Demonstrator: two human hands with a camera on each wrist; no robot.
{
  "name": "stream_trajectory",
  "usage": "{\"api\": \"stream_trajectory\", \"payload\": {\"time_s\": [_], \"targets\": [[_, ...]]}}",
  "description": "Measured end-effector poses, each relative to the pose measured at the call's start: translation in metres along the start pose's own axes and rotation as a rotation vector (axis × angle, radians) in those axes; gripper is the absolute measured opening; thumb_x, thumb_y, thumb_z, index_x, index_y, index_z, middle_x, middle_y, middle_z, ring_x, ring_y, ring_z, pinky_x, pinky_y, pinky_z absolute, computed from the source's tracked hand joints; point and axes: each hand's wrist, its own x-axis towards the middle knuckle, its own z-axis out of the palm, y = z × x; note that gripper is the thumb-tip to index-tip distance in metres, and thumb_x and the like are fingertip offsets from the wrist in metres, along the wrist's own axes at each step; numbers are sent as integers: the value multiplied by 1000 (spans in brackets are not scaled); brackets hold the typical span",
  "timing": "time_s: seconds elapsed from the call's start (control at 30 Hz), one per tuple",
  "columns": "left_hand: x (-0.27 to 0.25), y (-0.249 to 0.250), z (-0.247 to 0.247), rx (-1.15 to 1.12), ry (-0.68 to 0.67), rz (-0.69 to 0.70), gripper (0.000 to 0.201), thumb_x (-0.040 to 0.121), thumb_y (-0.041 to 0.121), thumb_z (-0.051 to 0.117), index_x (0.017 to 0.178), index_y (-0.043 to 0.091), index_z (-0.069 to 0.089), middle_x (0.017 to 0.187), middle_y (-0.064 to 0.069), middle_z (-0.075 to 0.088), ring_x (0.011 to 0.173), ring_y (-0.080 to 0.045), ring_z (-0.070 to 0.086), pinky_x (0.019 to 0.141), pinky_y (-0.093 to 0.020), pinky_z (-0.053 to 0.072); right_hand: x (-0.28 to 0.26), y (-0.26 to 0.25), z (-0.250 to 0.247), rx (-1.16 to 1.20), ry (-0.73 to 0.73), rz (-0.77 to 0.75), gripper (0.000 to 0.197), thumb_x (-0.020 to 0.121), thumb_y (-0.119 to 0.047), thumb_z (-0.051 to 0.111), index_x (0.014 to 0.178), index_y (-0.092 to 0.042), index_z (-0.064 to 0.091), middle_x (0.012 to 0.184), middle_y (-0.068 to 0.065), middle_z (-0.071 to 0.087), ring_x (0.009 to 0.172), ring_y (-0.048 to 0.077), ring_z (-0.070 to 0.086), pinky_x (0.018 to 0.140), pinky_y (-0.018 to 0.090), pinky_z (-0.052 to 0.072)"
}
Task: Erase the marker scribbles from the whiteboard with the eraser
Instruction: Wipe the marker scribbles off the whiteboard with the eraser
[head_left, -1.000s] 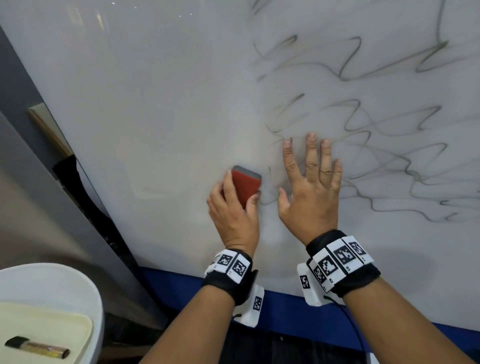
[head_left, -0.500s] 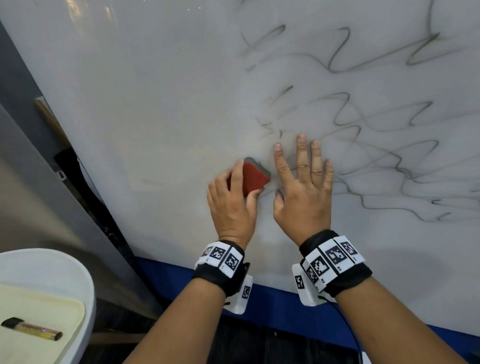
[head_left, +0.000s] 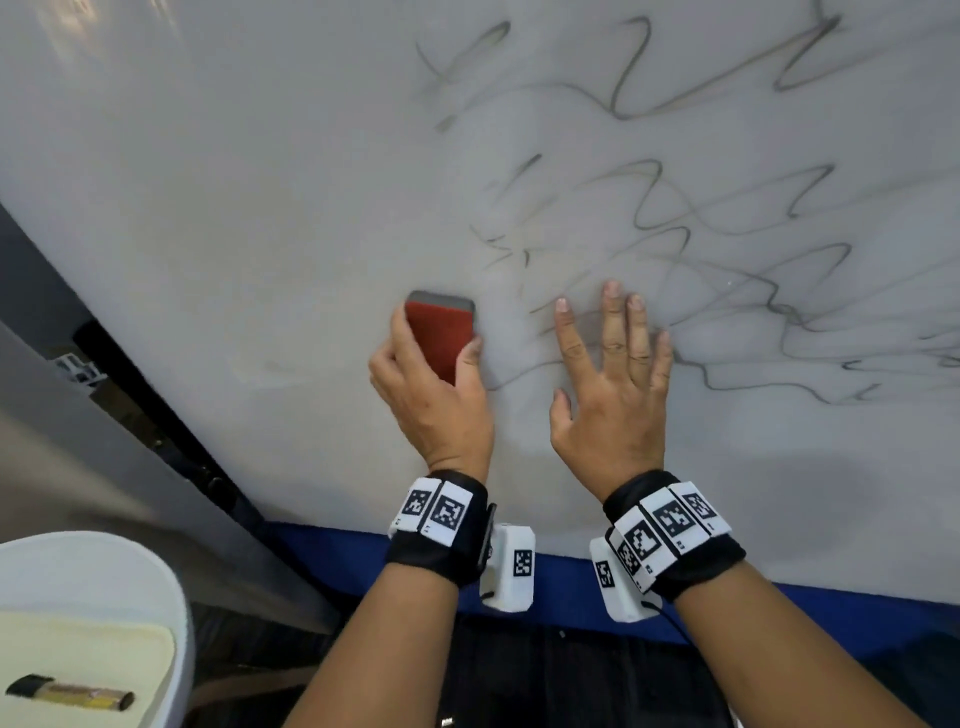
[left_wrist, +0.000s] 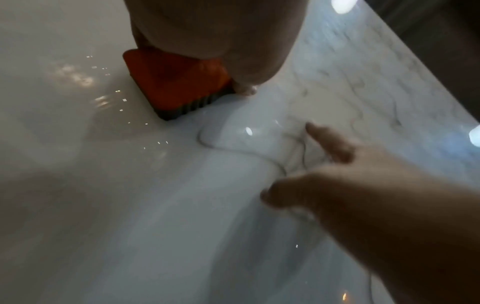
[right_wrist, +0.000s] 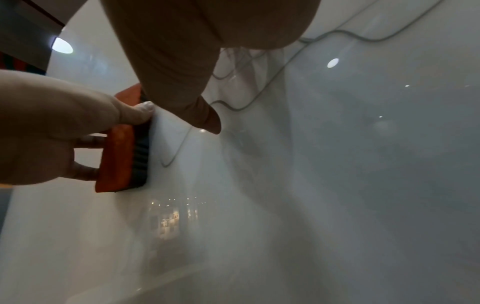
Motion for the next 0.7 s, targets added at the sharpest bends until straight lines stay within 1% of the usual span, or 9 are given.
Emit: {"api": "stream_trajectory", "payload": {"time_s": [0.07, 0.13, 0.23, 0.37, 0.4, 0.5, 0.57, 0.63, 0.7], "targets": [[8, -1, 2, -59, 43, -56, 78, 79, 27, 79, 146, 11, 41, 117, -3, 39, 111, -19, 40, 94, -43, 48, -2, -2, 2, -18, -2, 21, 99, 75, -19, 72, 158, -29, 18, 164, 7, -5, 152, 27, -2, 121, 57, 10], [3, 4, 5, -41, 6, -49, 79, 80, 29, 79, 146, 11, 40, 115, -2, 40, 109, -19, 39, 92, -46, 48, -2, -4, 4, -30, 13, 31, 100, 74, -18, 72, 158, -28, 18, 163, 6, -5, 152, 28, -1, 120, 57, 10], [-18, 11, 9, 58, -108, 38, 78, 80, 32, 78, 145, 13, 40, 115, -9, 45, 105, -24, 42, 86, -49, 51, -2, -6, 7, -26, 29, 55, 101, 72, -17, 71, 157, -28, 17, 163, 4, -7, 152, 27, -4, 120, 58, 9], [-21, 7, 9, 91, -168, 125, 77, 79, 35, 77, 144, 16, 40, 114, -7, 45, 104, -21, 41, 84, -44, 52, -3, -7, 9, -12, 19, 68, 103, 73, -19, 71, 158, -28, 14, 163, 3, -11, 152, 25, -8, 119, 59, 11], [-20, 5, 7, 74, -146, 100, 77, 80, 35, 78, 144, 15, 40, 114, -7, 45, 105, -20, 40, 84, -44, 51, -4, -6, 8, -6, 16, 61, 103, 72, -19, 71, 158, -29, 14, 163, 4, -10, 152, 26, -6, 119, 59, 13], [-17, 6, 11, -21, -25, -73, 78, 81, 33, 79, 146, 13, 41, 116, -9, 44, 107, -18, 38, 87, -48, 50, -6, 3, 2, -11, -14, 15, 102, 73, -18, 71, 158, -29, 15, 164, 4, -6, 153, 27, 1, 120, 57, 15], [-22, 12, 17, -39, 18, -144, 77, 82, 32, 77, 147, 12, 40, 117, -11, 44, 109, -21, 39, 90, -49, 49, -9, 13, -4, -20, -43, -26, 101, 73, -18, 70, 158, -28, 17, 165, 5, -4, 153, 25, 2, 119, 57, 14], [-31, 22, 23, -24, 0, -150, 78, 84, 34, 75, 147, 10, 38, 116, -13, 45, 108, -26, 41, 89, -52, 49, -13, 21, -5, -19, -59, -39, 99, 73, -17, 70, 158, -27, 18, 165, 5, -2, 153, 24, 2, 119, 58, 14], [-51, 36, 31, 39, -91, -60, 77, 83, 34, 75, 146, 11, 38, 114, -12, 46, 105, -26, 42, 86, -49, 50, -19, 29, -3, -9, -67, -45, 98, 75, -17, 70, 158, -25, 19, 165, 5, 0, 153, 24, 1, 120, 58, 13]]}}
